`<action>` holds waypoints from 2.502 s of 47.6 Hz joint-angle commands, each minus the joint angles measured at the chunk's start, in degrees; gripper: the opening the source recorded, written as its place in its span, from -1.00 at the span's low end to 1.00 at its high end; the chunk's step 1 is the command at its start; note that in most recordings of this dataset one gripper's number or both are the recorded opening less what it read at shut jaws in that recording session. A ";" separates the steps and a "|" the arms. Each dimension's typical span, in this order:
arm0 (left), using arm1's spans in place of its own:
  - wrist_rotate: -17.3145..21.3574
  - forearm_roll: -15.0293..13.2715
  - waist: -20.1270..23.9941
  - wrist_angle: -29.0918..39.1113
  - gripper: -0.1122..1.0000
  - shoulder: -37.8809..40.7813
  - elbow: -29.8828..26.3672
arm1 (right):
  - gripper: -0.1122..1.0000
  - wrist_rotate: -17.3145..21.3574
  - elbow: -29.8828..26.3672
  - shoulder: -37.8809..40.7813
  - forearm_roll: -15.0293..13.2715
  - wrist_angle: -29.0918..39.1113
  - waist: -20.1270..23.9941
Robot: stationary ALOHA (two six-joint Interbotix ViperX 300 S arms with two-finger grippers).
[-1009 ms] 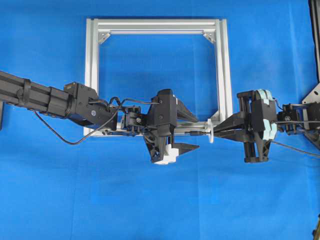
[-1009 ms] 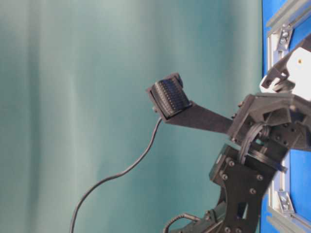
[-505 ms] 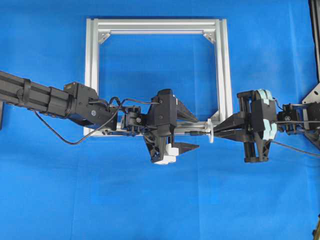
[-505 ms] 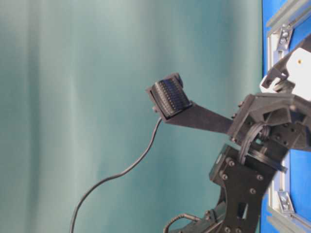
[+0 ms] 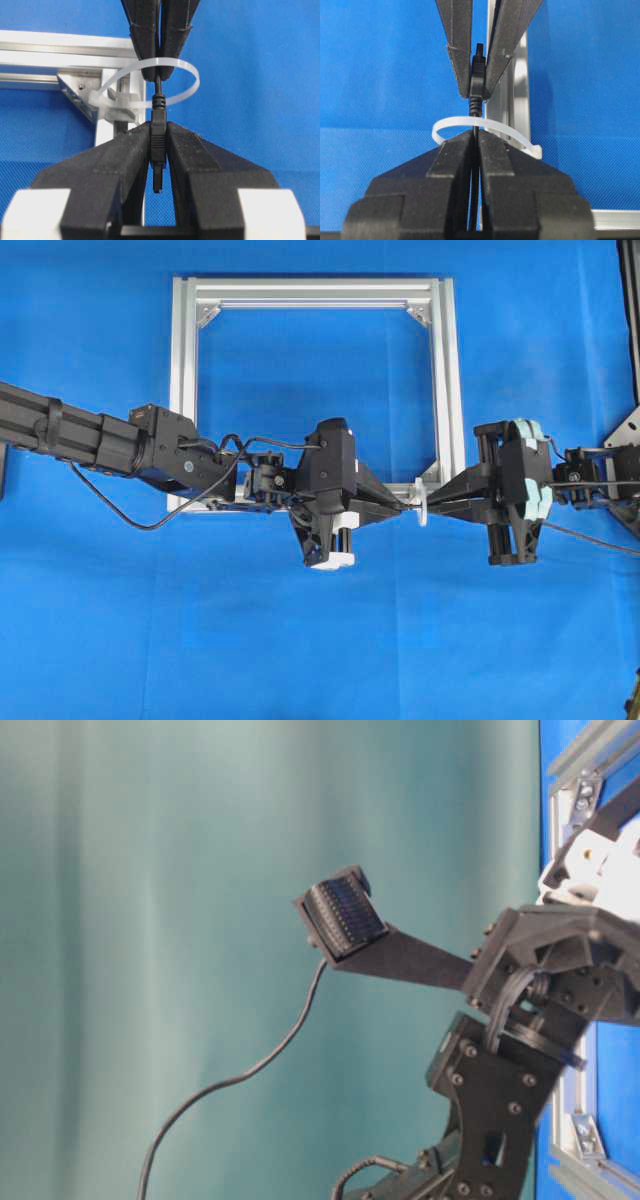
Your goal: Insert the wire through the string loop located on the right side.
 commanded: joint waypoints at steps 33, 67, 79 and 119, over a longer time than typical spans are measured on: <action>0.18 0.18 0.00 -0.26 -0.65 -3.78 1.76 | 0.86 0.26 -0.88 -1.41 0.09 4.31 0.00; -1.32 0.18 -2.20 -8.61 -0.65 -29.27 37.79 | 0.85 0.09 -1.14 -1.58 -0.09 4.75 0.00; -2.29 0.09 -2.20 -8.88 -0.65 -37.53 48.16 | 0.85 0.09 -1.23 -2.29 -0.09 5.19 0.00; -2.29 0.09 -2.29 -5.80 -0.65 -45.09 56.51 | 0.85 0.18 -1.23 -4.48 -0.09 6.59 0.00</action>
